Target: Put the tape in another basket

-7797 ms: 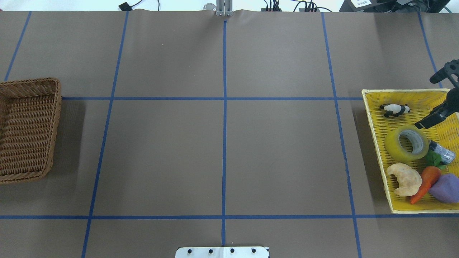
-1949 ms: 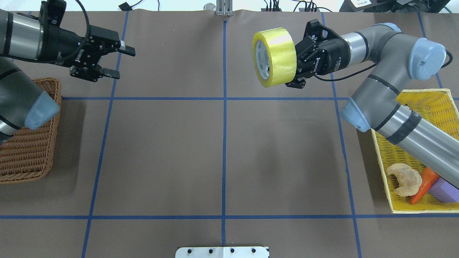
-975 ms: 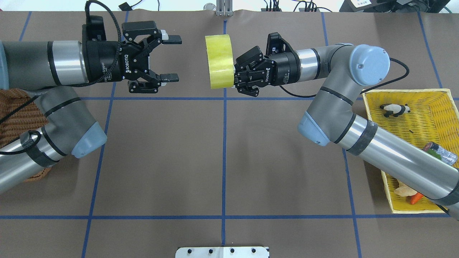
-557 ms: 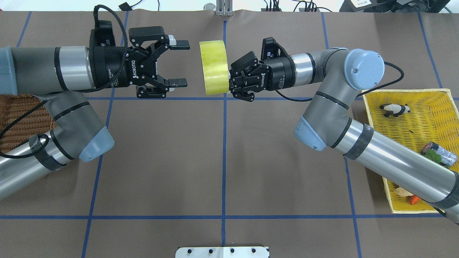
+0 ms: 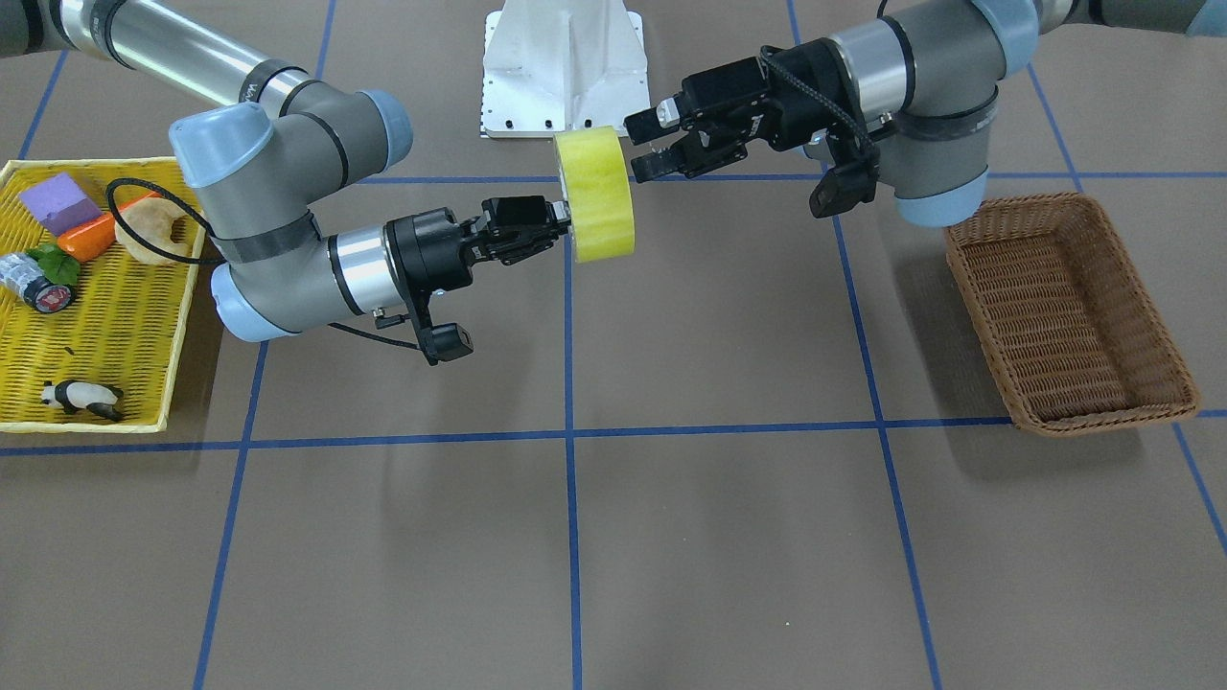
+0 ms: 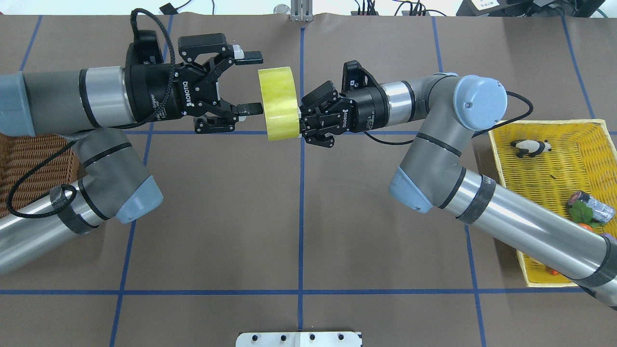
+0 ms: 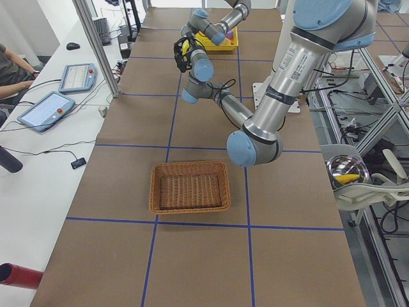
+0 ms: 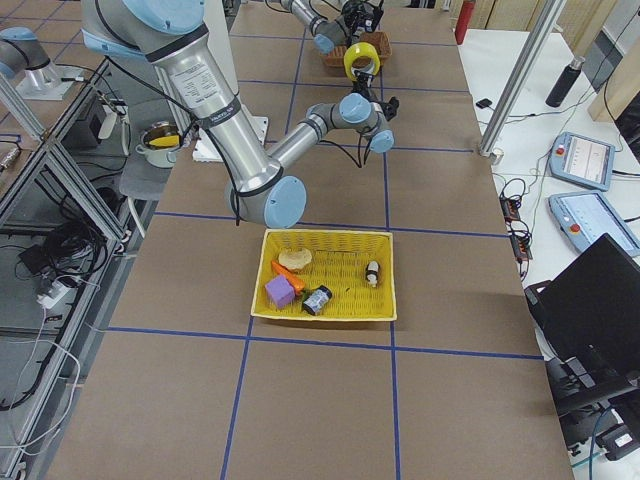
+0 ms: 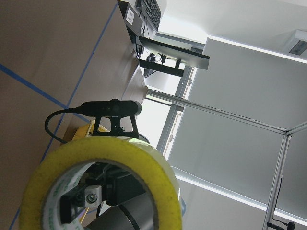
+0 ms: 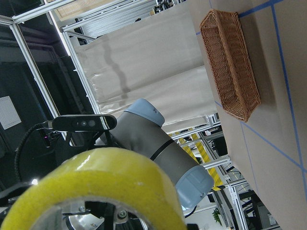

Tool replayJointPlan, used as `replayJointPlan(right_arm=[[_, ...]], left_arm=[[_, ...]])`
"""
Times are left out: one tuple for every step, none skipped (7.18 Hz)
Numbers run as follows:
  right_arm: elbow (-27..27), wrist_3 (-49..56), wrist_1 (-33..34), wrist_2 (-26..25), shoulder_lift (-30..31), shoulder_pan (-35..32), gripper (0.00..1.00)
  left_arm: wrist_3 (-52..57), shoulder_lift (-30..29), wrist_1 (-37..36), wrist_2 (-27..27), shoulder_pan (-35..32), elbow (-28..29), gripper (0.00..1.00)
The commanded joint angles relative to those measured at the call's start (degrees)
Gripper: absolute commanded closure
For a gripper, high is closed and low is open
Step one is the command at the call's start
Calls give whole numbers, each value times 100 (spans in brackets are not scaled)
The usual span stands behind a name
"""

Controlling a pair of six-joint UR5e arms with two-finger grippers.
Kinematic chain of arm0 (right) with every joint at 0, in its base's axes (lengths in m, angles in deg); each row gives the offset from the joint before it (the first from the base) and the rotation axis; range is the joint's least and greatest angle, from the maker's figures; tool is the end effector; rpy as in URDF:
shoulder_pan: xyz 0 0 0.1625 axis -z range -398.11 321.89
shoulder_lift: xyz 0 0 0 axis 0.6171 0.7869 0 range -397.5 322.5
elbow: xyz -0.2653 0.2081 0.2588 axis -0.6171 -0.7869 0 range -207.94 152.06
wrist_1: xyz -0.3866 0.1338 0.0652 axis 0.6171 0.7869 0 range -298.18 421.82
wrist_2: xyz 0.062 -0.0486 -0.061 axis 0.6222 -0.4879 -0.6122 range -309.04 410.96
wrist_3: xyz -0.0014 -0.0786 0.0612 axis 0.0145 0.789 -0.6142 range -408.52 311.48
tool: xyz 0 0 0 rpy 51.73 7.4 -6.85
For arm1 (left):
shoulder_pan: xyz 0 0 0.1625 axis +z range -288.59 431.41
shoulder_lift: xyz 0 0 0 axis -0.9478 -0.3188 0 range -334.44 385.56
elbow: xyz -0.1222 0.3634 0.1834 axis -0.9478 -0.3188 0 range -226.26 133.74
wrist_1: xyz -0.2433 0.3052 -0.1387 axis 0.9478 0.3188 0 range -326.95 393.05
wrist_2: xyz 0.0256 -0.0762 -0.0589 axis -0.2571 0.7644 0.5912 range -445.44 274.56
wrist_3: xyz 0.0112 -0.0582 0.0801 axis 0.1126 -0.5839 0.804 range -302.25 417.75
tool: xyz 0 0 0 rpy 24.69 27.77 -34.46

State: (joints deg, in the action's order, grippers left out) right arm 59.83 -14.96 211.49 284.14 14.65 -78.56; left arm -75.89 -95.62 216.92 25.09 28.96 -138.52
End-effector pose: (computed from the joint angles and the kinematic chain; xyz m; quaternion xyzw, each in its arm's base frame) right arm -0.4873 -0.5121 0.2376 -0.1942 -0.9098 -0.0570 0.3623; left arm 0.3477 -0.4514 0.1742 -0.0883 0.8809 -0.1814 0.4281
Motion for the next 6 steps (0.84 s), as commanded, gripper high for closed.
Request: replayJointPlan(right_arm=[[13, 1, 0, 0, -38, 90, 100], [13, 1, 9, 0, -47, 116, 100], [4, 1, 9, 0, -82, 134, 100], [4, 1, 18, 0, -82, 134, 100], [-5, 1, 26, 9, -91, 134, 90], [4, -8, 122, 17, -100, 134, 58]], left_arm=[[-3, -2, 18, -23, 17, -3, 17], [5, -2, 18, -23, 17, 5, 30], [5, -2, 18, -15, 34, -3, 39], [-3, -2, 26, -14, 35, -3, 58], [-3, -2, 26, -14, 35, -3, 86], [-3, 15, 148, -14, 43, -3, 100]])
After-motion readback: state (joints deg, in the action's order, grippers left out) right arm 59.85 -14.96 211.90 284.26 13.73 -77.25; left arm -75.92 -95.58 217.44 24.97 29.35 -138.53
